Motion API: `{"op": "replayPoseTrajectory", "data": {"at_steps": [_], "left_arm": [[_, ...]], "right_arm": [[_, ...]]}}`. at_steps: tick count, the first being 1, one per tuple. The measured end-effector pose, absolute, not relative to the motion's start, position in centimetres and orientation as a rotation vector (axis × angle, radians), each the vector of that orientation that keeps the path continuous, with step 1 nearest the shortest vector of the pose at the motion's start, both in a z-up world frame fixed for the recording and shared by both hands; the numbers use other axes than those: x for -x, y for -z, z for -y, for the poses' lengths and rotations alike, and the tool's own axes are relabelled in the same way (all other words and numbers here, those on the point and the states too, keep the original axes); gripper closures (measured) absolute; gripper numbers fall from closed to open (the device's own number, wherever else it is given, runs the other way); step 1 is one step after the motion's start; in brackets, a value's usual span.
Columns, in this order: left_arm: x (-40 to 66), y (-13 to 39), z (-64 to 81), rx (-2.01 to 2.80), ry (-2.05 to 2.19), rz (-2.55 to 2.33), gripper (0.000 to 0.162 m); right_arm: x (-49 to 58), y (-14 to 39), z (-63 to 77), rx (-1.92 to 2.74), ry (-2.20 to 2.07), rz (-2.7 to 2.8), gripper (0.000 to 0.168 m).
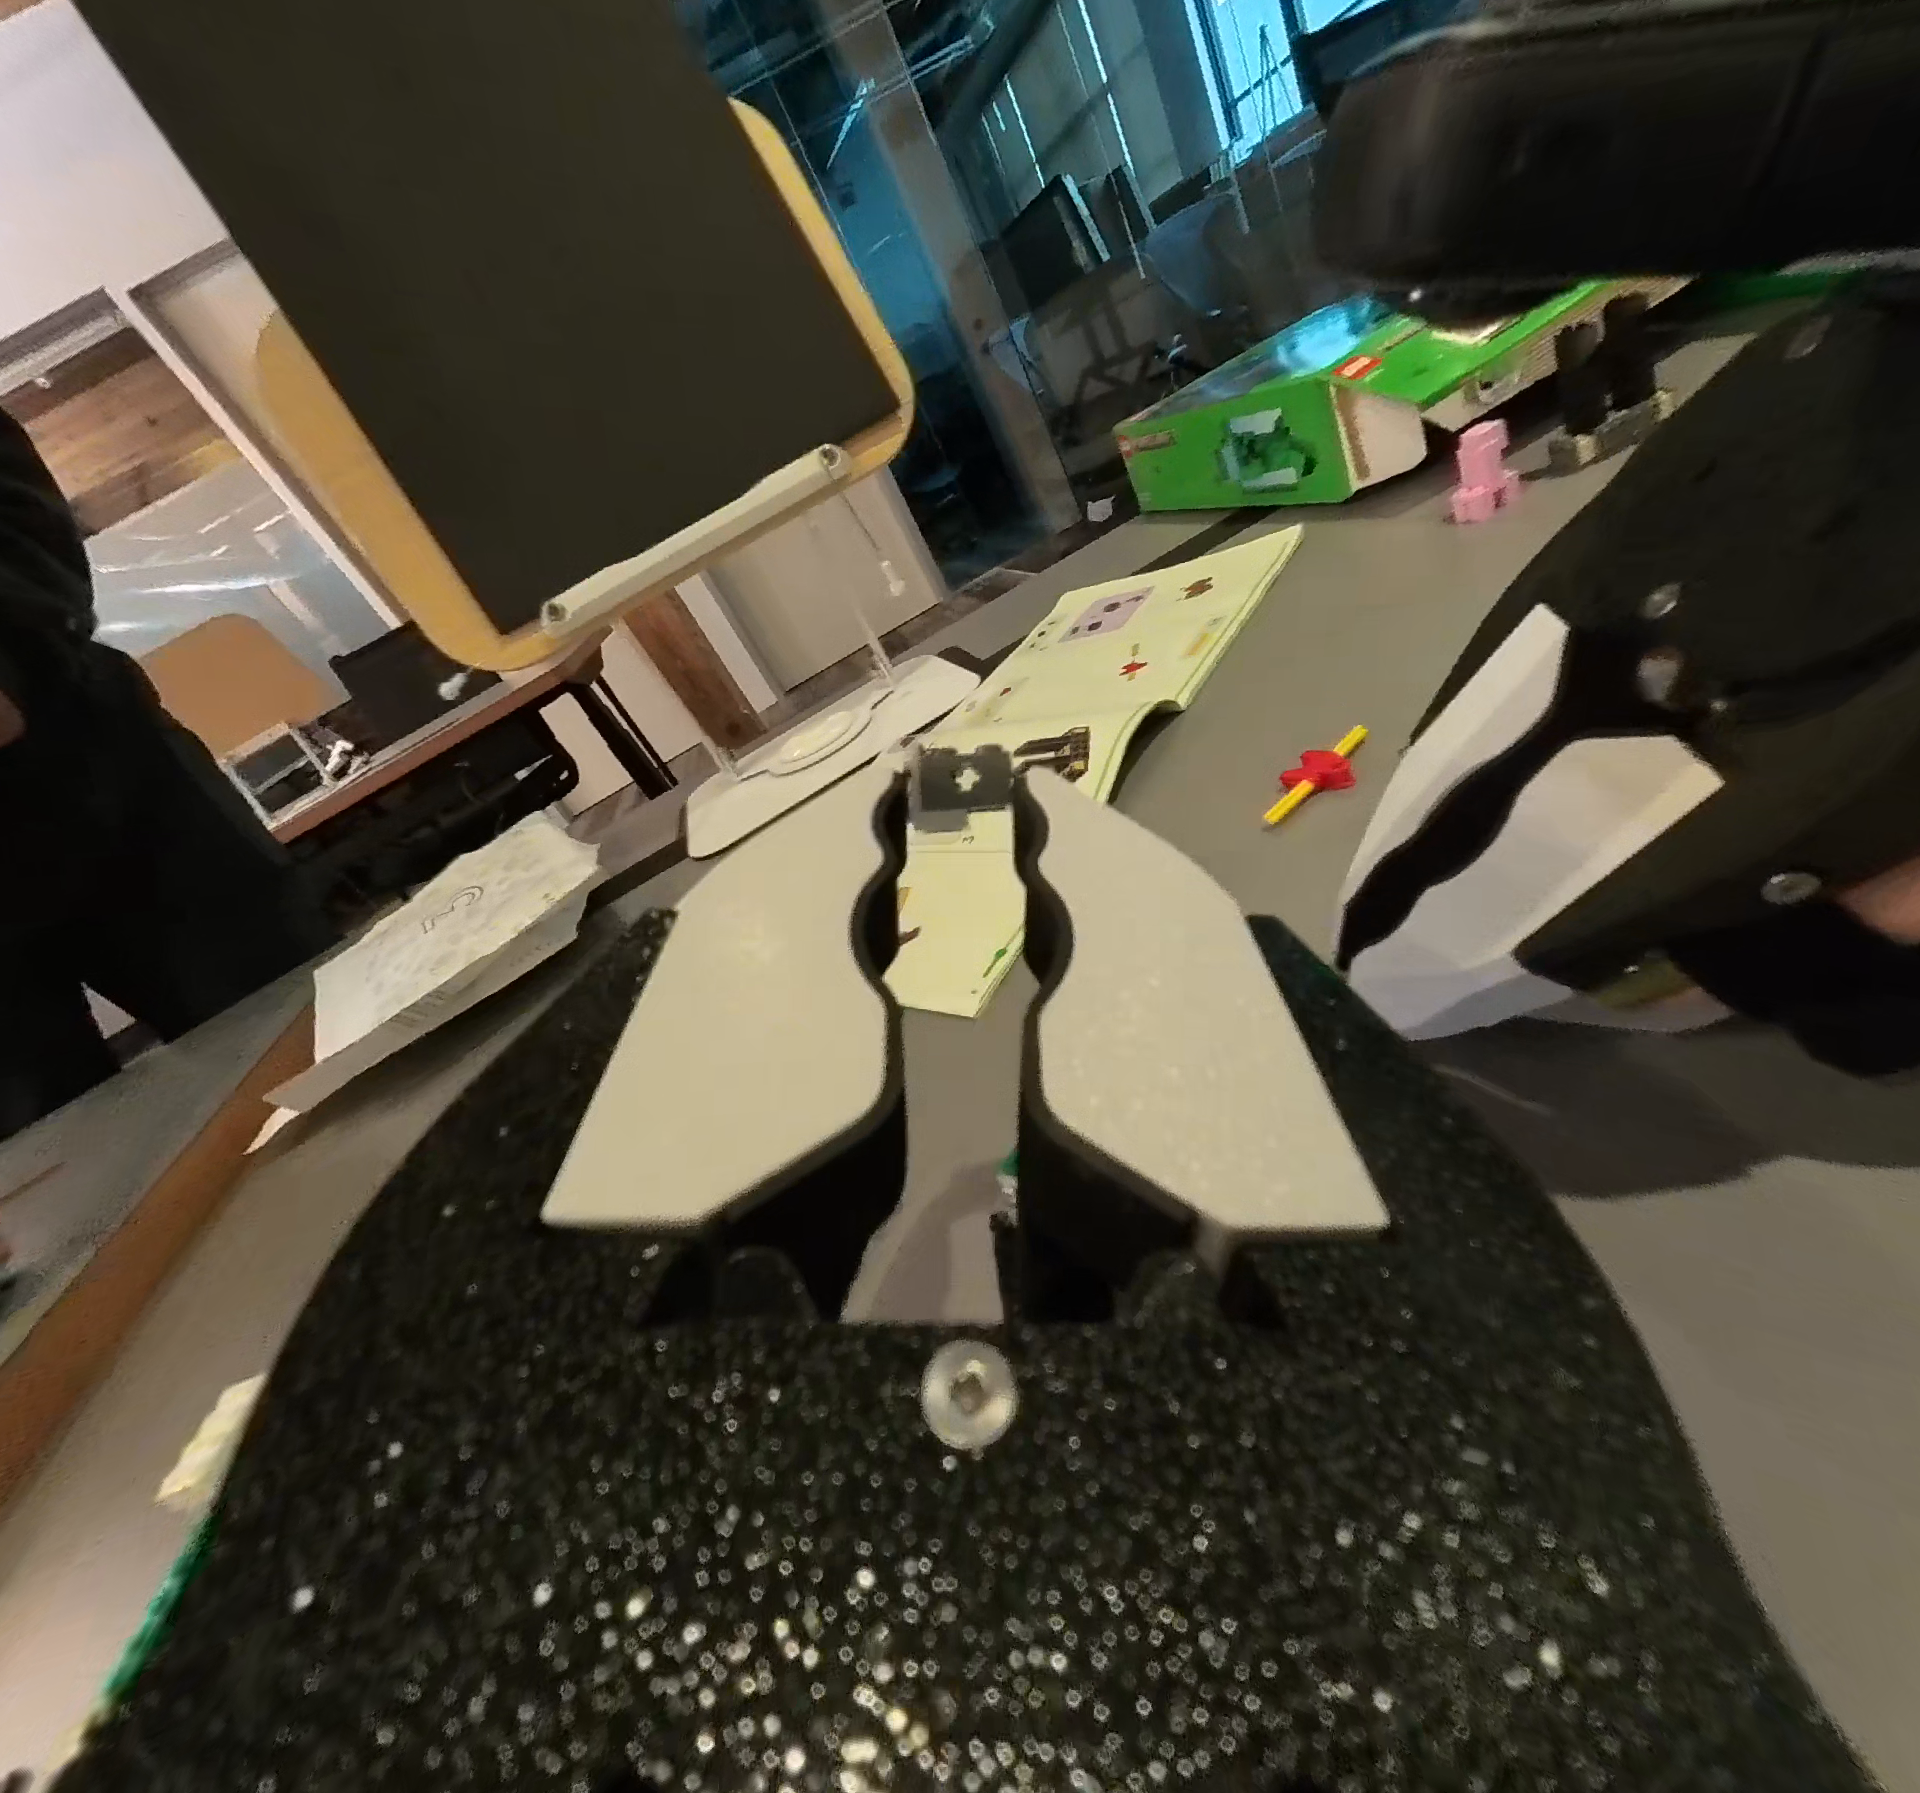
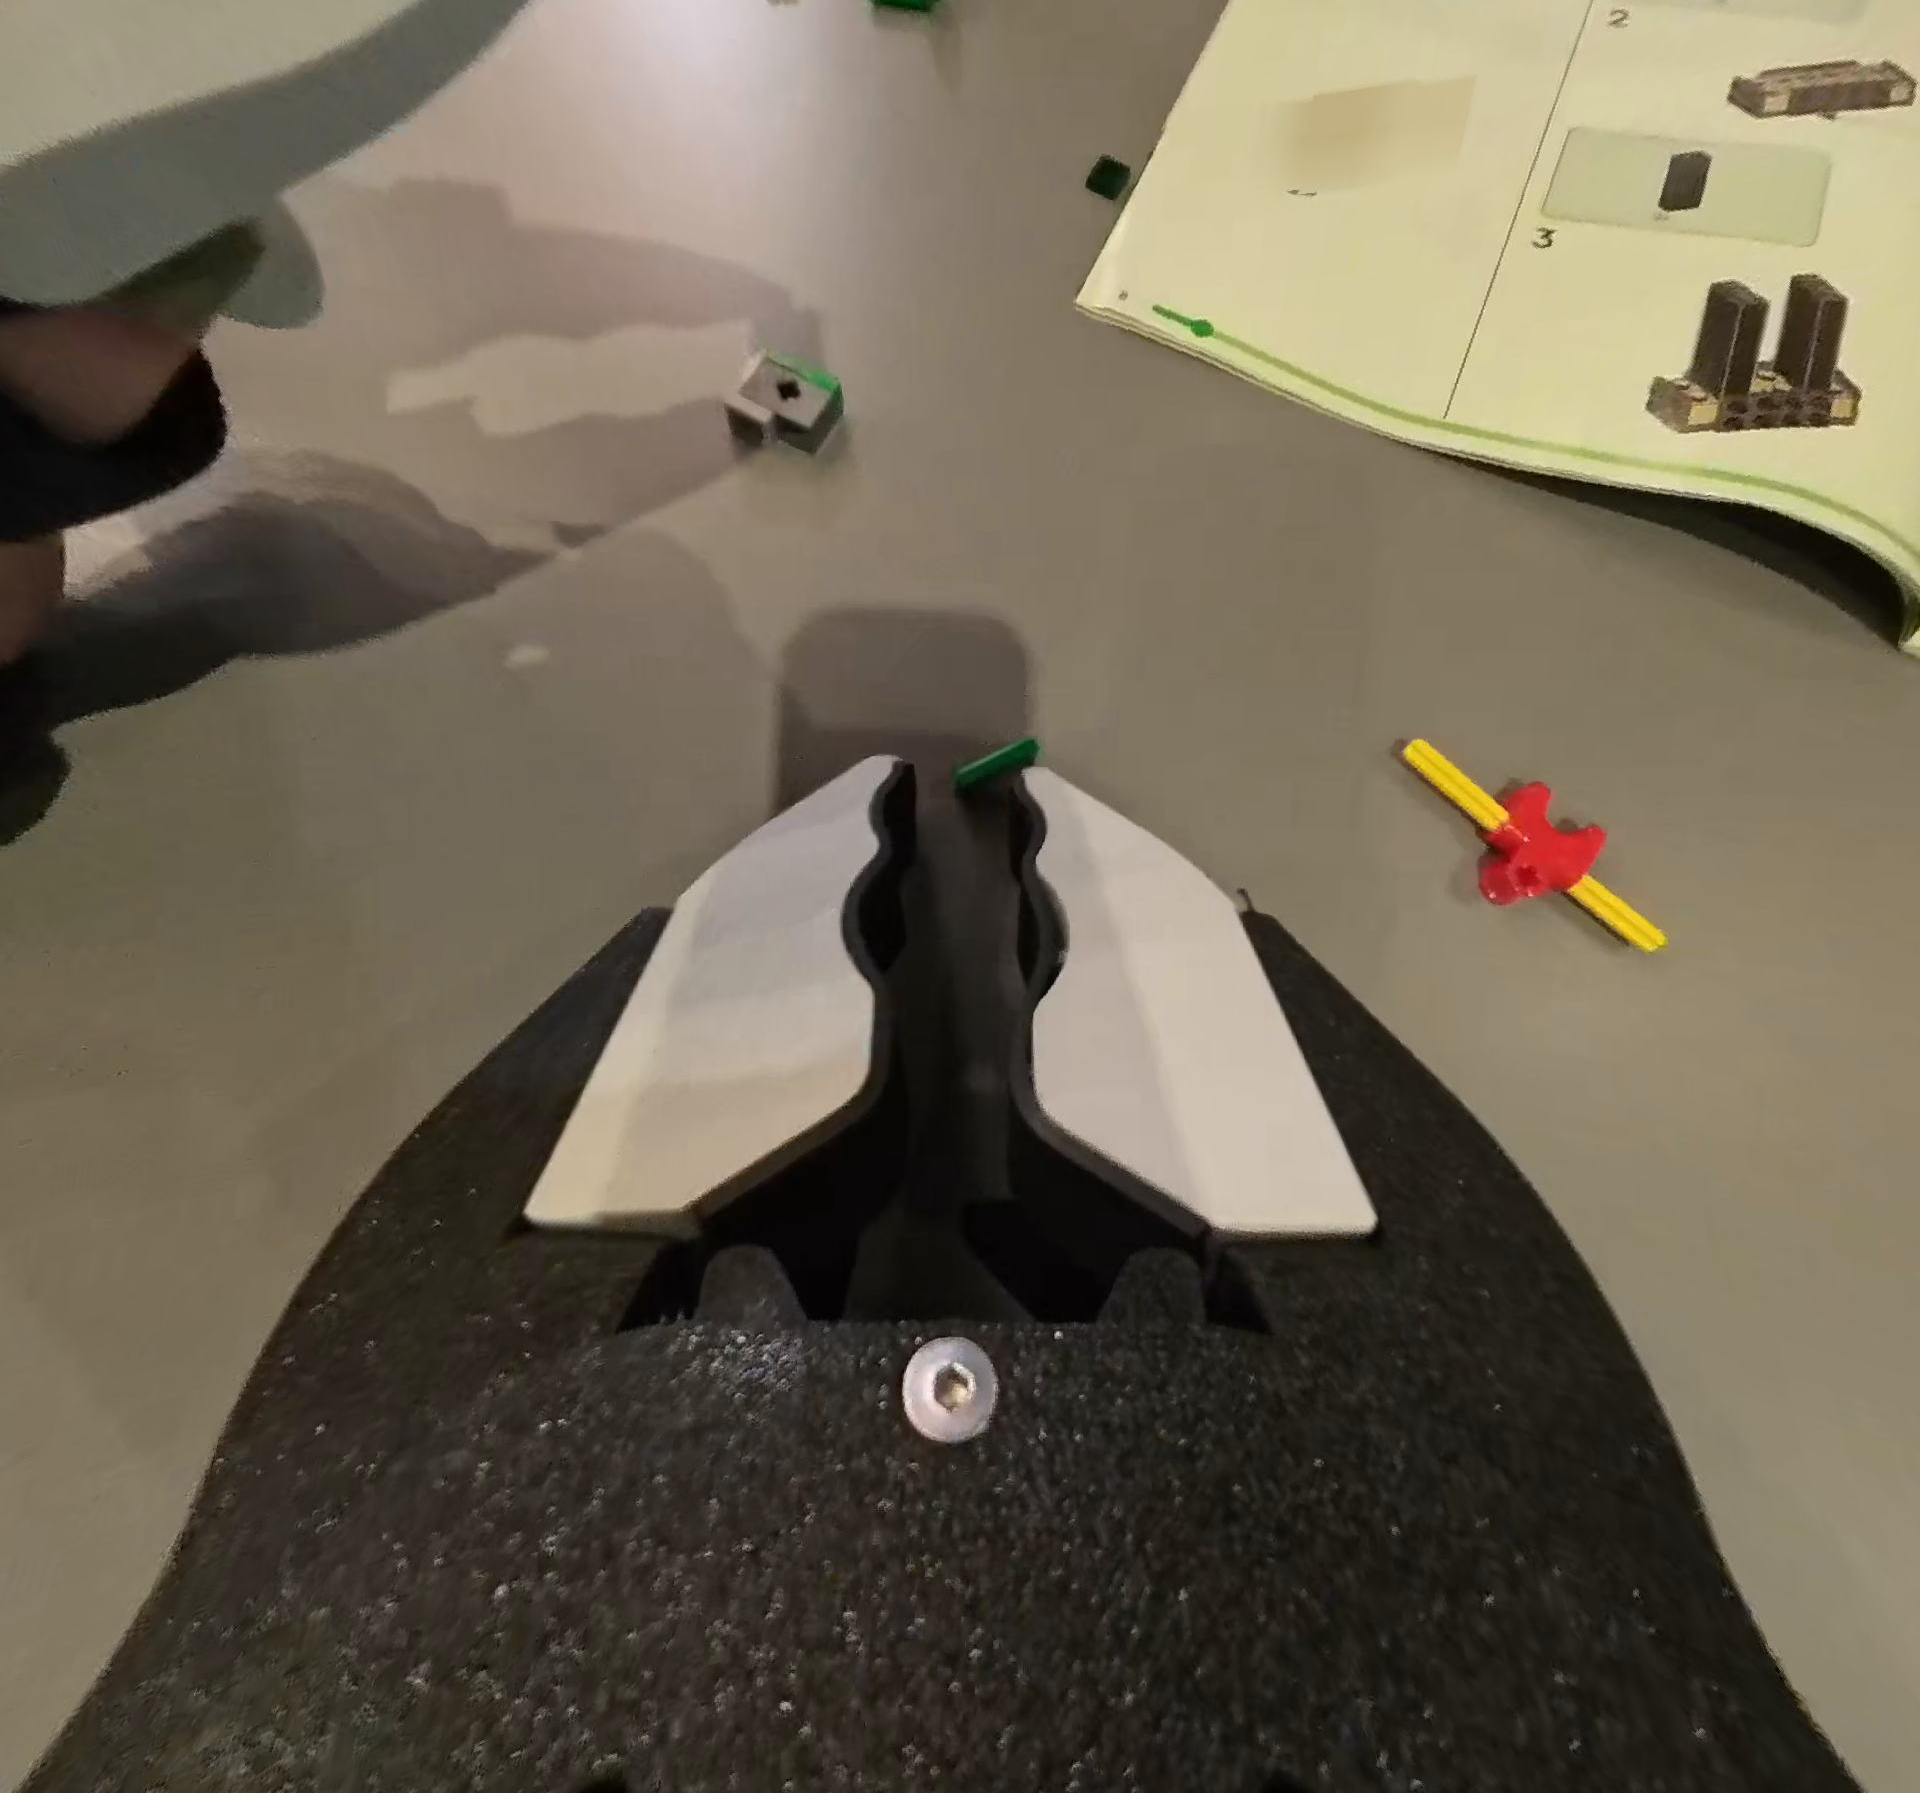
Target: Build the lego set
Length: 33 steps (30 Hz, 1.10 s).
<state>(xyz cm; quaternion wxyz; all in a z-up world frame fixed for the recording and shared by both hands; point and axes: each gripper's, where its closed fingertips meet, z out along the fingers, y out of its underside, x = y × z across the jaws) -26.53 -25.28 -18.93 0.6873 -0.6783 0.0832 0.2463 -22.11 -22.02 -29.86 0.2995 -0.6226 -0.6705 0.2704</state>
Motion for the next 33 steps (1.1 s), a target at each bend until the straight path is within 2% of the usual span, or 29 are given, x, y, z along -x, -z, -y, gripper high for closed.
{"op": "replayPoseTrajectory", "data": {"at_steps": [5, 9, 21, 26, 33], "left_arm": [[26.7, 18.9, 25.3, 1.515, -0.508, -0.169, 0.143], [26.5, 19.0, 25.3, 1.515, -0.502, -0.177, 0.143], [26.6, 18.9, 25.4, 1.509, -0.467, -0.159, 0.143], [26.9, 18.9, 25.4, 1.508, -0.449, -0.136, 0.143], [27.3, 19.2, 25.4, 1.519, -0.420, -0.102, 0.143]], "right_arm": [[22.7, 30.0, 22.0, 1.669, -0.700, 1.785, 0.154], [22.9, 30.0, 21.9, 1.657, -0.665, 1.798, 0.165], [22.6, 29.2, 20.5, 1.391, -0.570, 1.845, 0.165], [22.7, 29.2, 20.4, 1.342, -0.597, 1.915, 0.165], [23.5, 29.0, 22.1, 1.203, -0.888, 2.133, 0.165]]}}
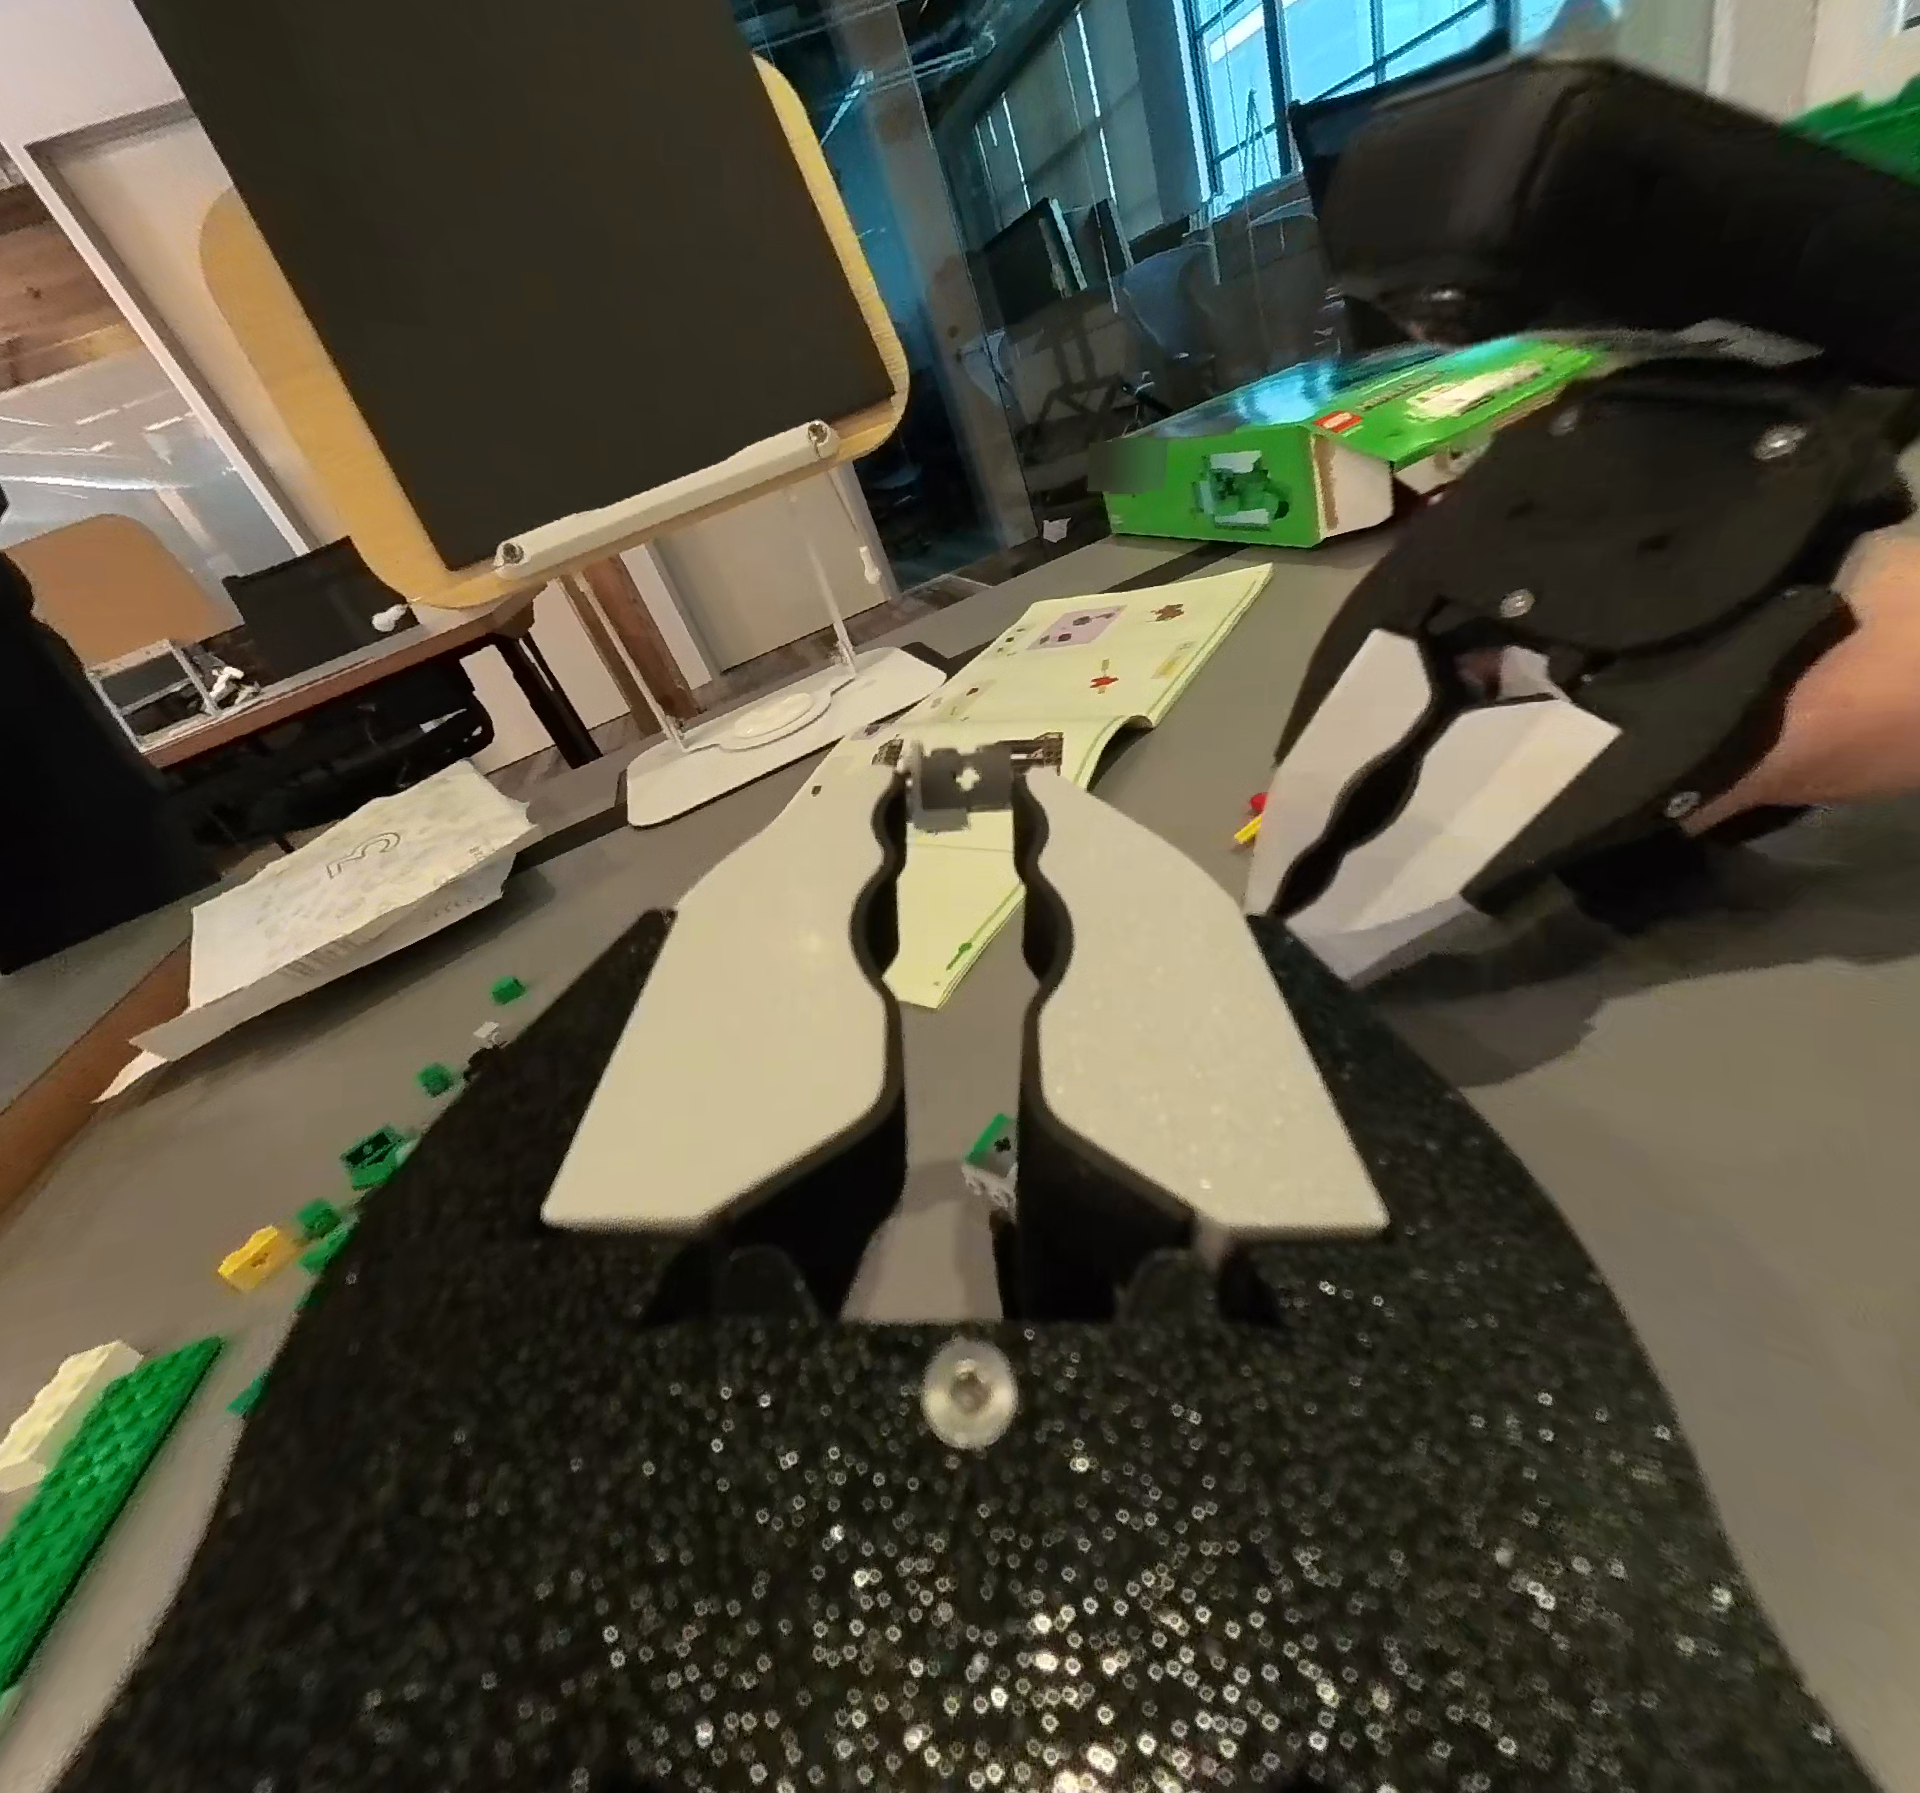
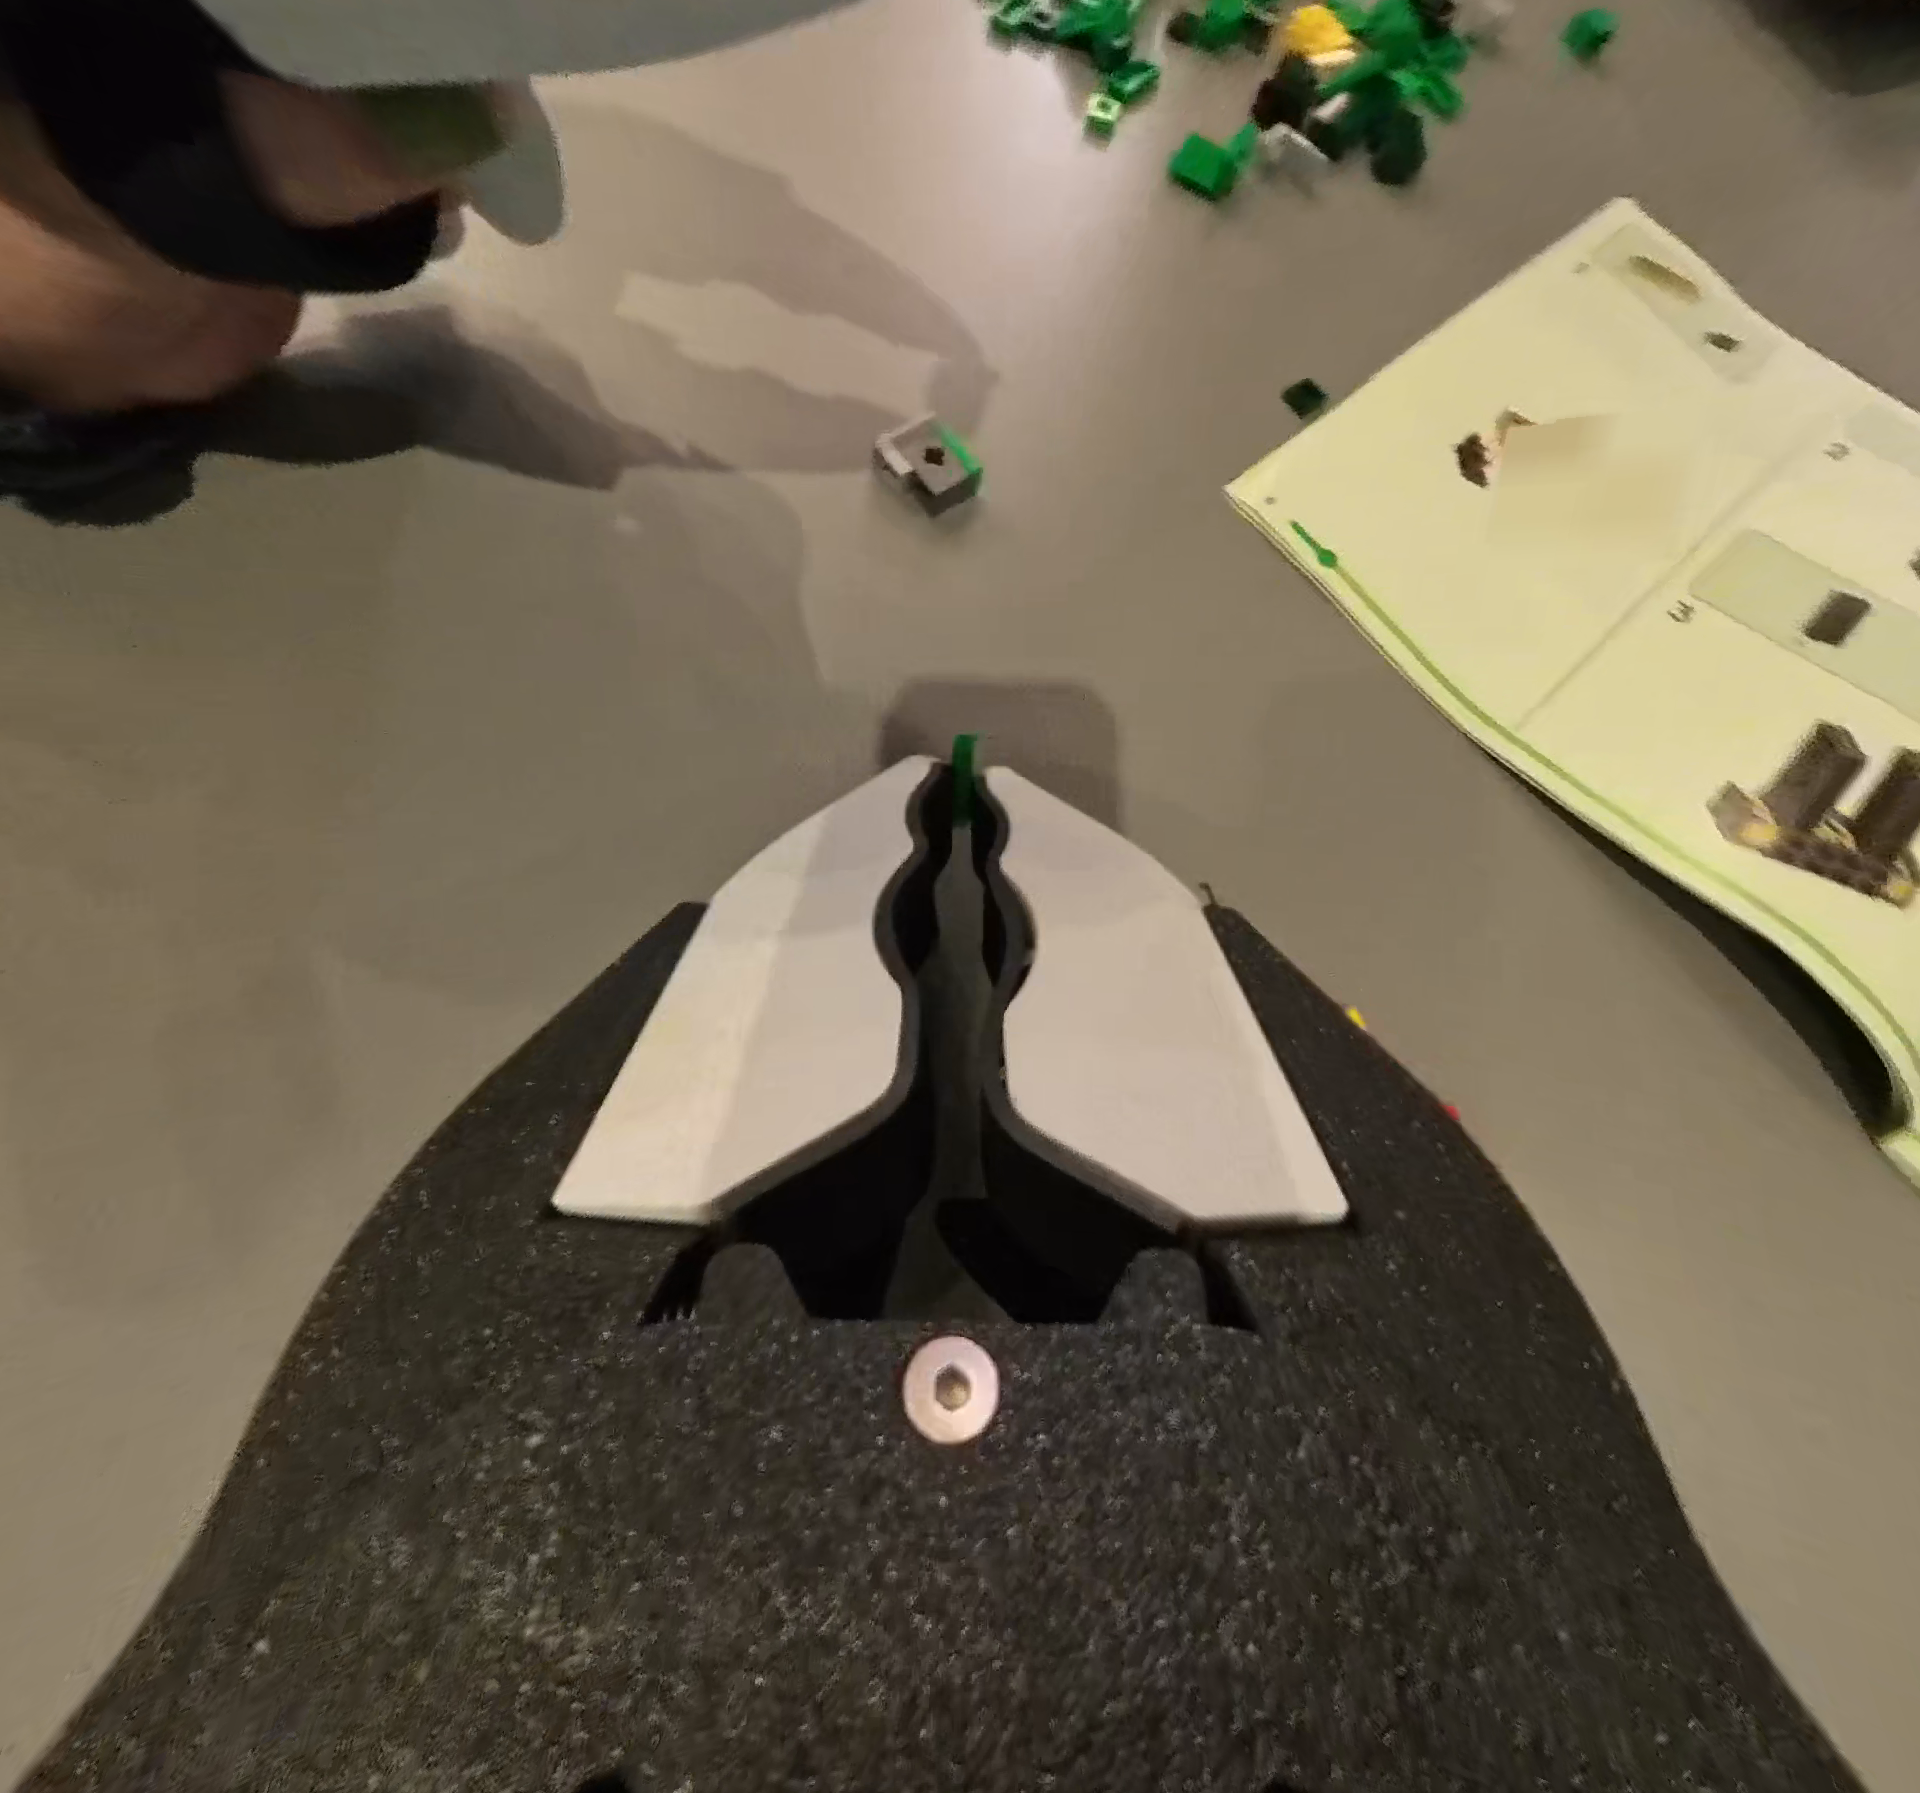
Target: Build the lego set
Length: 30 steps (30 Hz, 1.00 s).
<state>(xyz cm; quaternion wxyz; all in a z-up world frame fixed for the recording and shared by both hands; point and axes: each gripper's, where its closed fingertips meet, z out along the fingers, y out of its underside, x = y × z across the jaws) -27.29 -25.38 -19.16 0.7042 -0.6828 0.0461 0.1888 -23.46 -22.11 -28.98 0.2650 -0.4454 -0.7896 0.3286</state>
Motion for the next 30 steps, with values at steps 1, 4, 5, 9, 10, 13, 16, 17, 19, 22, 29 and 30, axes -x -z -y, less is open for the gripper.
{"op": "replayPoseTrajectory", "data": {"at_steps": [1, 4, 5, 9, 10, 13, 16, 17, 19, 22, 29, 30], "left_arm": [[27.3, 19.2, 25.3, 1.521, -0.419, -0.101, 0.143], [27.5, 19.4, 25.3, 1.532, -0.420, -0.093, 0.143], [27.6, 19.4, 25.3, 1.535, -0.420, -0.090, 0.143], [27.7, 19.7, 25.2, 1.547, -0.417, -0.086, 0.143], [27.7, 19.7, 25.1, 1.549, -0.416, -0.085, 0.143], [27.7, 19.8, 25.1, 1.554, -0.415, -0.083, 0.143], [27.7, 19.8, 25.0, 1.557, -0.411, -0.082, 0.143], [27.7, 19.8, 25.0, 1.558, -0.409, -0.083, 0.143], [27.7, 19.9, 24.9, 1.562, -0.407, -0.087, 0.143], [27.6, 20.0, 24.9, 1.567, -0.407, -0.093, 0.143], [27.5, 20.0, 24.8, 1.568, -0.406, -0.096, 0.143], [27.5, 20.0, 24.8, 1.569, -0.406, -0.096, 0.143]], "right_arm": [[23.5, 29.1, 22.3, 1.170, -0.909, 2.170, 0.165], [23.8, 29.5, 22.5, 1.141, -0.931, 2.221, 0.165], [23.8, 29.7, 22.5, 1.138, -0.927, 2.231, 0.165], [24.0, 29.7, 22.4, 1.135, -0.949, 2.225, 0.162], [23.9, 29.6, 22.3, 1.133, -0.955, 2.223, 0.154], [23.2, 29.6, 21.8, 1.131, -0.982, 2.230, 0.151], [23.0, 29.5, 21.2, 1.113, -0.991, 2.229, 0.150], [23.0, 29.5, 21.3, 1.125, -1.005, 2.239, 0.150], [23.0, 29.7, 21.5, 1.143, -1.019, 2.258, 0.152], [23.2, 29.6, 21.9, 1.136, -1.014, 2.252, 0.156], [23.8, 29.7, 22.3, 1.183, -1.004, 2.233, 0.160], [23.8, 29.7, 22.3, 1.182, -1.003, 2.232, 0.160]]}}
